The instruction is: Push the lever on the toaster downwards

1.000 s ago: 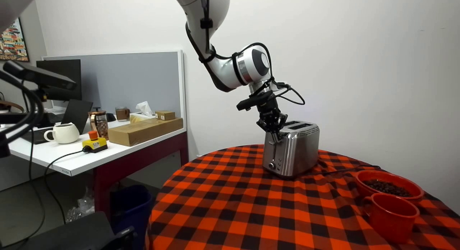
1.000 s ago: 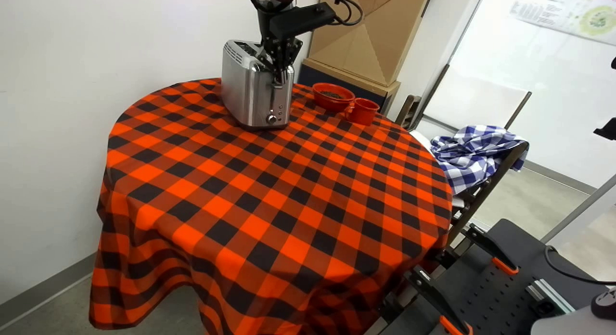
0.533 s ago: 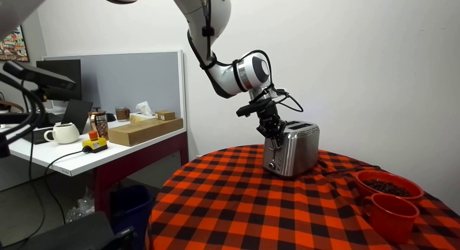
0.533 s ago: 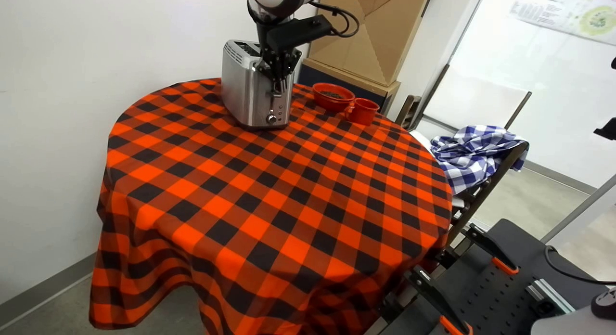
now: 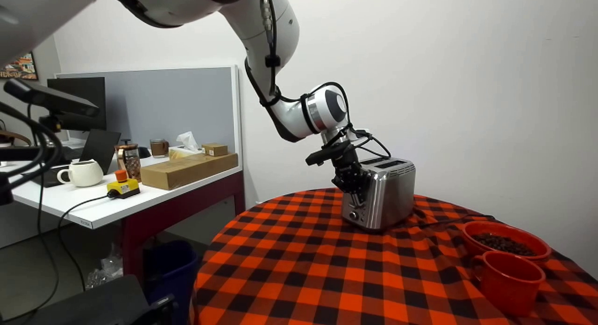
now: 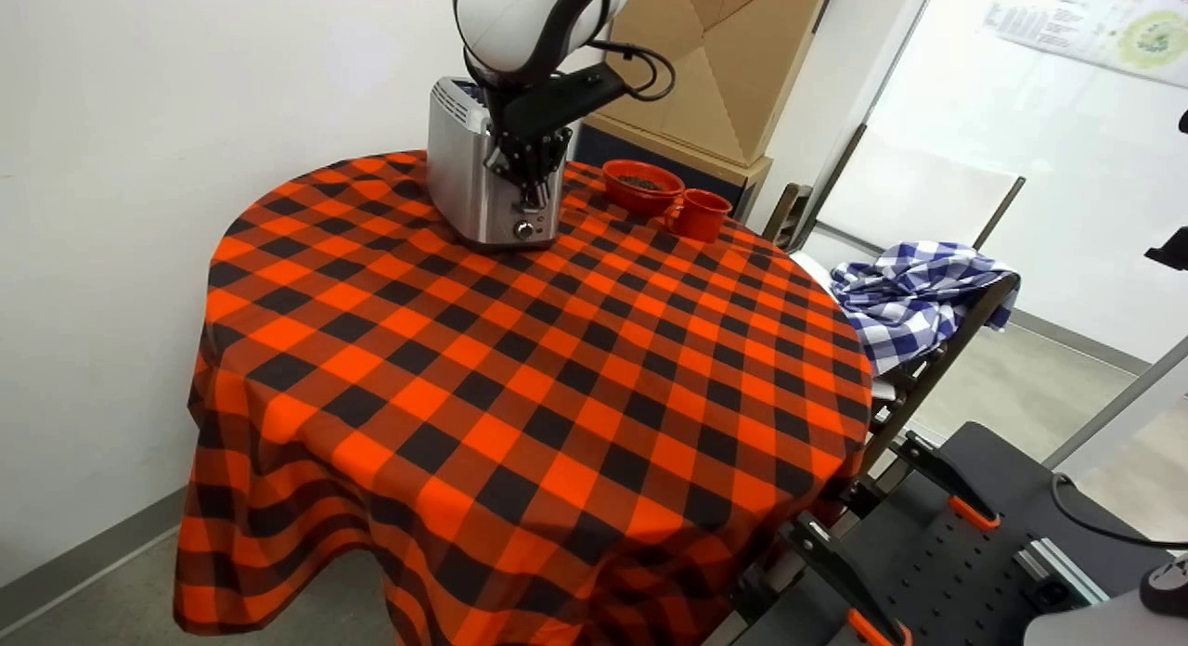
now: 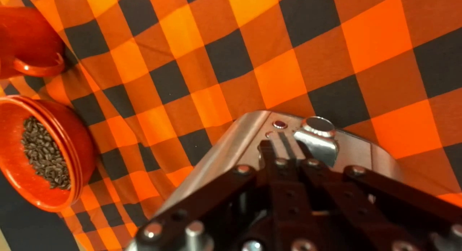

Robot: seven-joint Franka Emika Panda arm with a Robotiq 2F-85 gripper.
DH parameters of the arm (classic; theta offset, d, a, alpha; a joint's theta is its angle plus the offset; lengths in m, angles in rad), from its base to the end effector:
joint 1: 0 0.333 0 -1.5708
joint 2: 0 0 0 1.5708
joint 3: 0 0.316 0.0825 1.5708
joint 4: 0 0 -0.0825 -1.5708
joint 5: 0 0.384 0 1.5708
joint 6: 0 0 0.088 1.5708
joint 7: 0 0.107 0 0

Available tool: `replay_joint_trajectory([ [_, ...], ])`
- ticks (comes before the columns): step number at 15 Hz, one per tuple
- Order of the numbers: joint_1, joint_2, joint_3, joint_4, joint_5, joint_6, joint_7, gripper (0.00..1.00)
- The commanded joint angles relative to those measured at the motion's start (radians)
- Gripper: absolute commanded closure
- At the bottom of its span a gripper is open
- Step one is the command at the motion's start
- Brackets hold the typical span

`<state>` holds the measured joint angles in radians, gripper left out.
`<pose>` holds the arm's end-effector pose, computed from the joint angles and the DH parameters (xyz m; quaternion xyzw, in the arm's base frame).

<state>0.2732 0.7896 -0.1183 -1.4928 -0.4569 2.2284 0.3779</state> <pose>0.7037 0.1101 0.2035 0.9745 0.0504 0.0312 0.2163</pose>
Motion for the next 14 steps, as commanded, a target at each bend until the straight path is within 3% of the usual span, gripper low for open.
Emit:
replay_joint_trajectory([
  [1,0.03,0.084,-0.033,0.071,-0.029,-0.026,0.025,1.0],
  [14,0.051,0.128,-0.048,0.103,-0.057,-0.085,0.073,1.0],
])
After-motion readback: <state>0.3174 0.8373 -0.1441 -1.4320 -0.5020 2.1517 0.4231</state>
